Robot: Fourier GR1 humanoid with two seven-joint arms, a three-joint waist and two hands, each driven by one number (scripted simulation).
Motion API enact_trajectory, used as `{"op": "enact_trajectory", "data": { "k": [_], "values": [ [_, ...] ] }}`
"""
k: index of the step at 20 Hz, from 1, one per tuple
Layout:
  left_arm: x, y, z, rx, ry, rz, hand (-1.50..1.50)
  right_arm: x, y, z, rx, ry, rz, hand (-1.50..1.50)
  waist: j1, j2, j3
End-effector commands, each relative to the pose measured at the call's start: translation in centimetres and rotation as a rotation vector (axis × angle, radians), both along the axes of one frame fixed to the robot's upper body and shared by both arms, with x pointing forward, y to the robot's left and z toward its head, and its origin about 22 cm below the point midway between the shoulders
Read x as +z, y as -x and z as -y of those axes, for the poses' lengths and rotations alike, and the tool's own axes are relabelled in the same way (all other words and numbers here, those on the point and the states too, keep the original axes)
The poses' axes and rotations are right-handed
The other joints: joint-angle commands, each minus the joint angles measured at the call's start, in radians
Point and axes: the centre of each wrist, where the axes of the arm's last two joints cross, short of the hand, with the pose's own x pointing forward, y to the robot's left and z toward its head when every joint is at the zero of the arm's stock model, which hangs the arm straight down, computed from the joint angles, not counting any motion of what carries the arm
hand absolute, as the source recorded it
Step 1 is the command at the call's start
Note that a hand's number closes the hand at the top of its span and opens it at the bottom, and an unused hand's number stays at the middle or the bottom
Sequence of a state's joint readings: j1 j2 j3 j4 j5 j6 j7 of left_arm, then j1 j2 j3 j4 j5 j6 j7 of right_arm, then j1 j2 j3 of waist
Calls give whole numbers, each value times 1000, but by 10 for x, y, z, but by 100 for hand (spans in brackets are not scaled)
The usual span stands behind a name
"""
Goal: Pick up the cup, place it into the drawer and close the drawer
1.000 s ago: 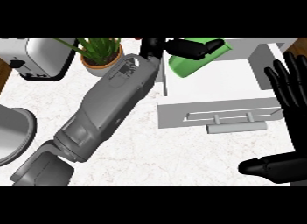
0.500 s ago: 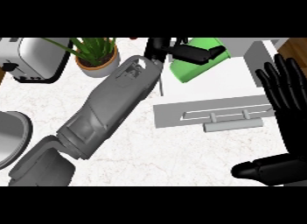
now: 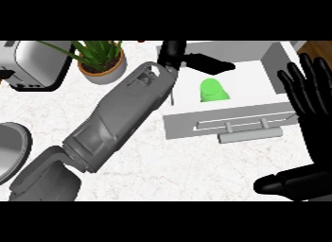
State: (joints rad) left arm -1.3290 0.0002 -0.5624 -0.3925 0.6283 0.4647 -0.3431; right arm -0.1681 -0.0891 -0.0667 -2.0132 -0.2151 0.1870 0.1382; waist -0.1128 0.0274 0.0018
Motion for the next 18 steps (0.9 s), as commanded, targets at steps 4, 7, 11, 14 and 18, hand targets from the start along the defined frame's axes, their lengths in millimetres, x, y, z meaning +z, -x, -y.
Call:
{"op": "enact_trajectory", "data": {
  "k": [4,7,11,14,18],
  "values": [
    [19,3,9,-65,168,49,-150,-3,-1,13,30,-60,-21,-150,24,-7,0],
    [12,6,6,-98,249,74,-150,-9,8,19,29,-54,-35,-150,56,-17,-1],
    [35,7,10,-139,313,34,-150,12,16,32,33,-31,-15,150,99,-30,-2],
    [23,11,-8,-86,352,22,-150,8,23,38,56,63,-36,150,117,-35,-2],
    [17,6,-51,-61,386,22,-150,-2,28,29,87,249,-14,150,134,-38,-3]
  ]
}}
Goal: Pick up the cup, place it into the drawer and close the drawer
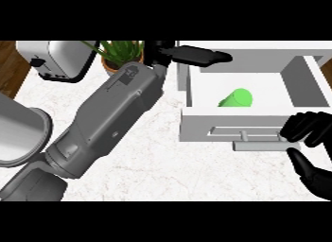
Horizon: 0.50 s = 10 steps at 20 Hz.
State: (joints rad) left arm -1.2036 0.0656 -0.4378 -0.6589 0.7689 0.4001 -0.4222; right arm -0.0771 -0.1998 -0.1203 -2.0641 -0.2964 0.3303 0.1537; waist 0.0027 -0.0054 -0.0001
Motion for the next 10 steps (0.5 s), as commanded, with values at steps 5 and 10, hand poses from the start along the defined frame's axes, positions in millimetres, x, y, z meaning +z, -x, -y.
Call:
{"op": "enact_trajectory", "data": {
  "k": [5,10],
  "values": [
    [-10,11,-75,98,84,-51,-150,-2,12,1,-16,239,2,150,32,-7,0],
    [-24,44,-118,108,78,-58,-150,-15,7,-1,-19,315,-22,150,29,-4,0]
  ]
}}
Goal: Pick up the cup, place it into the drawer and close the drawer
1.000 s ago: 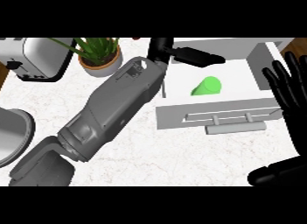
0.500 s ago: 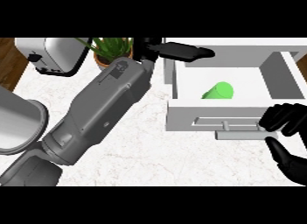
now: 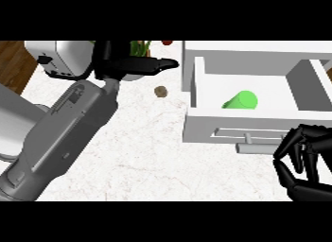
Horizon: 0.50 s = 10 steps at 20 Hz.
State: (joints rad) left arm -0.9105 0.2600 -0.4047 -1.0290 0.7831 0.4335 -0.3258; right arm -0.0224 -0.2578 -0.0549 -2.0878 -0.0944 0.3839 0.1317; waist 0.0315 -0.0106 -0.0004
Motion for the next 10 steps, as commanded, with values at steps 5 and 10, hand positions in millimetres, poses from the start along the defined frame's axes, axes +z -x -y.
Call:
{"op": "enact_trajectory", "data": {
  "k": [5,10],
  "values": [
    [-48,58,-75,36,17,-63,-150,-10,-17,-10,-53,122,-44,150,-3,7,0],
    [-53,76,-115,28,42,-63,-150,-29,-20,-16,3,357,23,150,-3,9,0]
  ]
}}
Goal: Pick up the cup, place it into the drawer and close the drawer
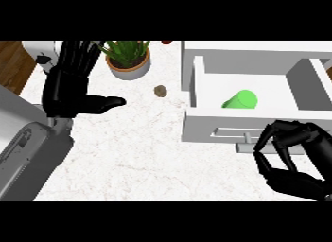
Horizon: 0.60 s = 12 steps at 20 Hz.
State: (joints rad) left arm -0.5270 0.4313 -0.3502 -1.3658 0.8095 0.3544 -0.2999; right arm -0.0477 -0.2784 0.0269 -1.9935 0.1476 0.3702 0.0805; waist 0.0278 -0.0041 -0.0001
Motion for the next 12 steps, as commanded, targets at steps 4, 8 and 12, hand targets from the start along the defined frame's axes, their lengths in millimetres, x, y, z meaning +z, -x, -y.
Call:
{"op": "enact_trajectory", "data": {
  "k": [4,8,12],
  "values": [
    [-12,27,-49,-3,2,-3,-150,-23,-13,-12,49,375,83,150,2,4,0],
    [-20,41,-76,19,2,-4,-150,-67,-31,-23,50,446,79,150,-5,6,1],
    [-32,41,-82,28,-3,-17,-150,-78,-64,-30,37,484,78,-150,-17,7,0]
  ]
}}
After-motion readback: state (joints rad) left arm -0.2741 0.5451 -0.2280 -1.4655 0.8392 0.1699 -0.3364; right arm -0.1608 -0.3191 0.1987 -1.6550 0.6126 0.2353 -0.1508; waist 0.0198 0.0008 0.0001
